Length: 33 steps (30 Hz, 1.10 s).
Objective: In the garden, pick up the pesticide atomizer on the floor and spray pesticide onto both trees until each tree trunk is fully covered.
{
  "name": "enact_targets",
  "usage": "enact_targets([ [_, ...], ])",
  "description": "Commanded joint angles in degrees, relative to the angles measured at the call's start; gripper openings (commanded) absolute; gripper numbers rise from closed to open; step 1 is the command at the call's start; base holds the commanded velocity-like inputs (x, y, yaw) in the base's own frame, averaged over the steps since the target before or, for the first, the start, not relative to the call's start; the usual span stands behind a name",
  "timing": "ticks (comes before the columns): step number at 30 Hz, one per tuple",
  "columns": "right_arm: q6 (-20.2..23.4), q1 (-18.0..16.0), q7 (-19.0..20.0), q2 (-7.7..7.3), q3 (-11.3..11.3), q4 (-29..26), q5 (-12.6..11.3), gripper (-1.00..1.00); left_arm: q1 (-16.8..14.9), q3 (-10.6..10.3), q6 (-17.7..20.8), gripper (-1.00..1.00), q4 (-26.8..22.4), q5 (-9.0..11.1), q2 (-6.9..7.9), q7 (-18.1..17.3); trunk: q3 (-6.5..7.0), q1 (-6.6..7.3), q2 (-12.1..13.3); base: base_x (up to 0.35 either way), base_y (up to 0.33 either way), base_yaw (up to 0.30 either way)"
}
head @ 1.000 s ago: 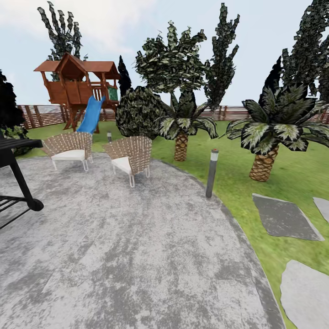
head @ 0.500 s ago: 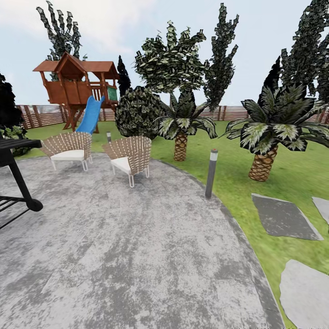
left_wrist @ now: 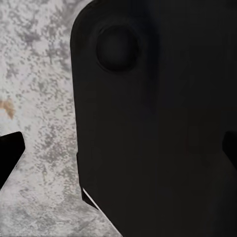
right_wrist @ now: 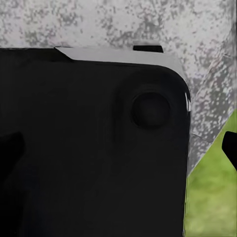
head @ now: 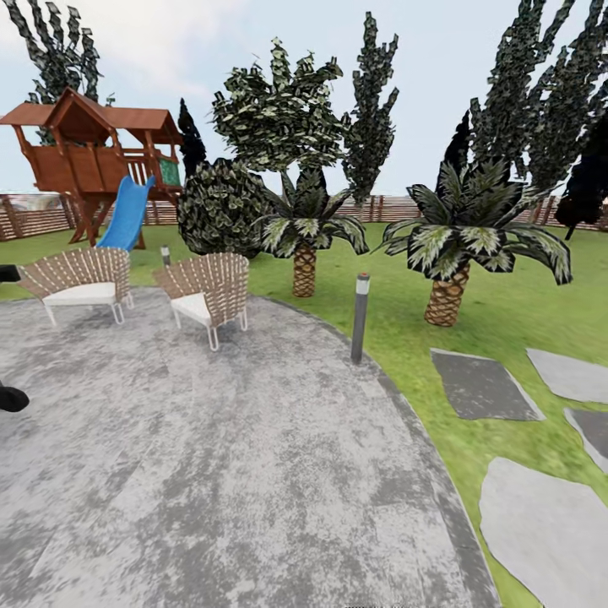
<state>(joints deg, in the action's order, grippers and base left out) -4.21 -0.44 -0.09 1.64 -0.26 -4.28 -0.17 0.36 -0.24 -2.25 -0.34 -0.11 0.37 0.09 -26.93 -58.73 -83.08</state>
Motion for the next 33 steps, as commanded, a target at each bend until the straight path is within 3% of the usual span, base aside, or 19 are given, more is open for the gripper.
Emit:
enact_targets([
  [1, -0.05, 0.00, 0.00, -0.23, 0.00, -0.33, 0.00, 1.00, -0.02, 0.07, -0.33, 1.00, -0.01, 0.14, 0.05, 0.09, 0.00, 0.00, 0.00, 0.000, 0.000, -0.267],
  [2, -0.07, 0.00, 0.00, -0.56, 0.00, -0.66, 0.00, 1.00, -0.13, 0.09, -0.65, 1.00, -0.01, 0.18, 0.00, 0.09, 0.00, 0.00, 0.00, 0.000, 0.000, -0.267],
  [3, -0.08, 0.00, 0.00, -0.92, -0.03, -2.99, 0.00, 1.00, -0.20, 0.08, -10.19, 1.00, -0.04, 0.18, -0.04, 0.09, 0.00, 0.00, 0.00, 0.000, 0.000, -0.267],
  [4, -0.09, 0.00, 0.00, -1.55, -0.03, -4.12, 0.00, 1.00, -0.31, 0.07, -10.68, 1.00, -0.29, 0.19, -0.07, 0.09, 0.00, 0.00, 0.00, 0.000, 0.000, -0.267],
  [10, -0.09, 0.00, -0.06, -2.91, 0.00, -8.59, 0.14, 1.00, -0.64, 0.06, -11.07, 1.00, -4.49, 0.19, 0.16, 0.34, 0.00, 0.00, 0.00, 0.000, 0.000, -0.267],
  [13, -0.08, -0.01, -0.08, -3.96, 0.00, -12.36, 0.17, 1.00, -0.70, 0.09, -11.13, 1.00, -10.75, 0.20, 0.20, 0.44, 0.00, 0.00, 0.00, 0.000, 0.000, -0.257],
  [17, -0.09, -0.07, -0.09, -4.22, 0.00, -16.04, 0.17, 1.00, -0.75, 0.14, -11.11, 1.00, -18.86, 0.27, 0.11, 0.51, 0.00, 0.00, 0.00, 0.000, 0.000, -0.235],
  [20, -0.16, -0.18, -0.09, -4.25, 0.00, -18.42, 0.09, 1.00, -1.11, 0.15, -11.16, 1.00, -22.30, 0.28, 0.09, 0.52, 0.00, 0.00, 0.00, 0.000, 0.000, -0.249],
  [21, -0.88, -0.33, -0.09, -4.26, -0.04, -21.37, 0.04, 1.00, -2.28, 0.15, -11.18, 1.00, -24.43, 0.28, 0.02, 0.52, 0.00, 0.00, 0.00, 0.000, 0.000, -0.262],
  [25, -7.23, -0.61, -0.09, -4.27, -0.08, -24.40, 0.00, 1.00, -5.55, 0.08, -11.21, 1.00, -25.29, -0.07, -0.20, 0.48, 0.00, 0.00, 0.00, 0.000, 0.000, -0.265],
  [28, -10.26, -0.75, -0.09, -4.31, -0.13, -24.75, -0.04, 1.00, -6.08, 0.11, -11.26, 1.00, -25.20, -0.15, 0.13, 0.41, 0.00, 0.00, 0.00, 0.000, 0.000, -0.267],
  [33, -11.73, -0.86, -0.09, -4.35, -0.17, -24.77, -0.06, 1.00, -5.83, 0.14, -11.24, 1.00, -25.01, -0.38, 0.75, 0.33, 0.00, 0.00, 0.00, 0.000, 0.000, -0.280],
])
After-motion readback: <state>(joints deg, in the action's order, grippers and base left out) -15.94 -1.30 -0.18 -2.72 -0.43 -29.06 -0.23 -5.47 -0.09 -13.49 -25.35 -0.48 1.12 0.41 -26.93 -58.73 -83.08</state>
